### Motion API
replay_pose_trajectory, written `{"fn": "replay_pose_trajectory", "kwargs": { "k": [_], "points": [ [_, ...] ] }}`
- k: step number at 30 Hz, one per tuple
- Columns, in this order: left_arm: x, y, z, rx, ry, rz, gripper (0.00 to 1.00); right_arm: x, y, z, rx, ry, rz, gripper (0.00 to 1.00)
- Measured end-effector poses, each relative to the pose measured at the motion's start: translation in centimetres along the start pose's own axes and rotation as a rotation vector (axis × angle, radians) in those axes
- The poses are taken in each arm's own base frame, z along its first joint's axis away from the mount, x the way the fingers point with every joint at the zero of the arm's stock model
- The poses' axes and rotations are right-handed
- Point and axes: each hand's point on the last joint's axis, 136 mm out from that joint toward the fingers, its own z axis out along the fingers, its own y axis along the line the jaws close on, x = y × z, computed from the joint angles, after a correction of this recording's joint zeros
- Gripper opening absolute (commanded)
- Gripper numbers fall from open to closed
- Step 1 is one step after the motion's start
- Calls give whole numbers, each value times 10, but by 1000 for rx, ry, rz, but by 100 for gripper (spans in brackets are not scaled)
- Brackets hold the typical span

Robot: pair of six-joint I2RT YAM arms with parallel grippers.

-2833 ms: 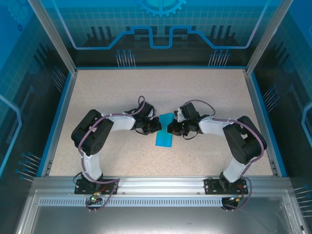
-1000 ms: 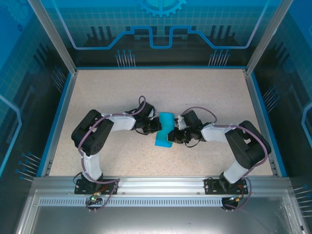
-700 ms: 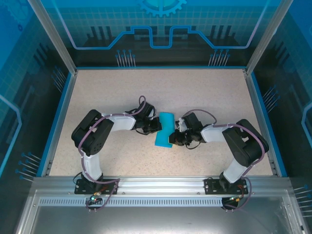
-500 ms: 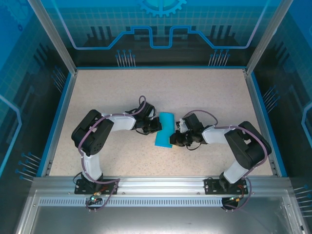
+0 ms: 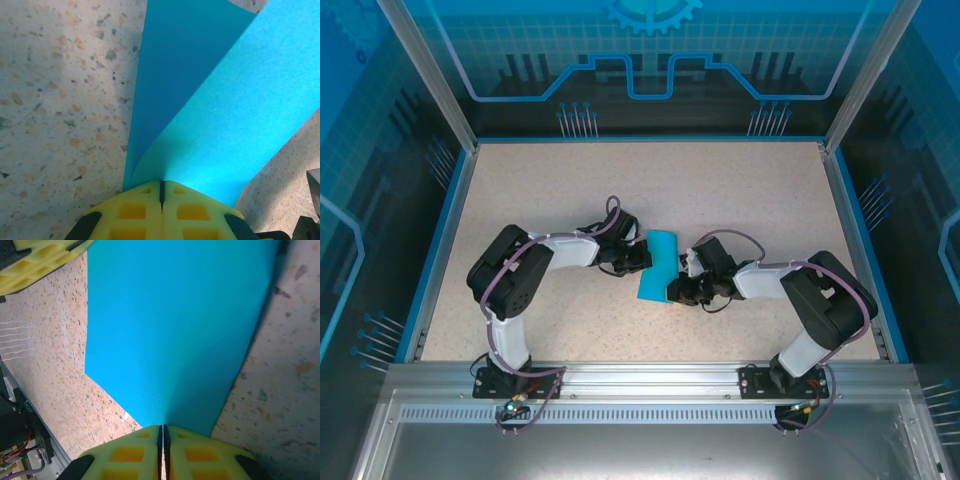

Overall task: Fold a paper plane with a square sheet of paper (pick it up from the middle)
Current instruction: Fold the square sheet of paper in half at the center of the table.

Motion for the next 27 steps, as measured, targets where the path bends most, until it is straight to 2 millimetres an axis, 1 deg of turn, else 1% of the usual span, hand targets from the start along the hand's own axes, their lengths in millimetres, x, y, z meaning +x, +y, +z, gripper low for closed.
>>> {"fn": "replay_pose_trajectory", "kwargs": {
  "k": [4, 7, 10, 16, 20, 24, 26, 27],
  "points": [
    [0, 0, 0, 0, 0, 0, 0, 1, 1, -4, 5, -7, 1, 13],
    [0, 0, 0, 0, 0, 0, 0, 0, 6, -9, -5, -20, -5, 14],
    [0, 0, 0, 0, 0, 1, 0, -1, 8, -10, -12, -23, -7, 14],
    [0, 0, 0, -2, 1, 2, 0, 4, -3, -2, 12, 7, 17, 12],
    [0, 0, 0, -6, 0, 6, 0, 4, -3, -2, 16, 6, 18, 12],
    [1, -1, 0, -8, 2, 10, 0, 1, -5, -7, 60, 5, 16, 12],
    [1, 0, 0, -10, 2, 9, 0, -3, -3, -13, 67, -5, 17, 12],
    [1, 0, 0, -11, 3, 9, 0, -9, 0, -16, 61, -21, 16, 12]
  ]
}}
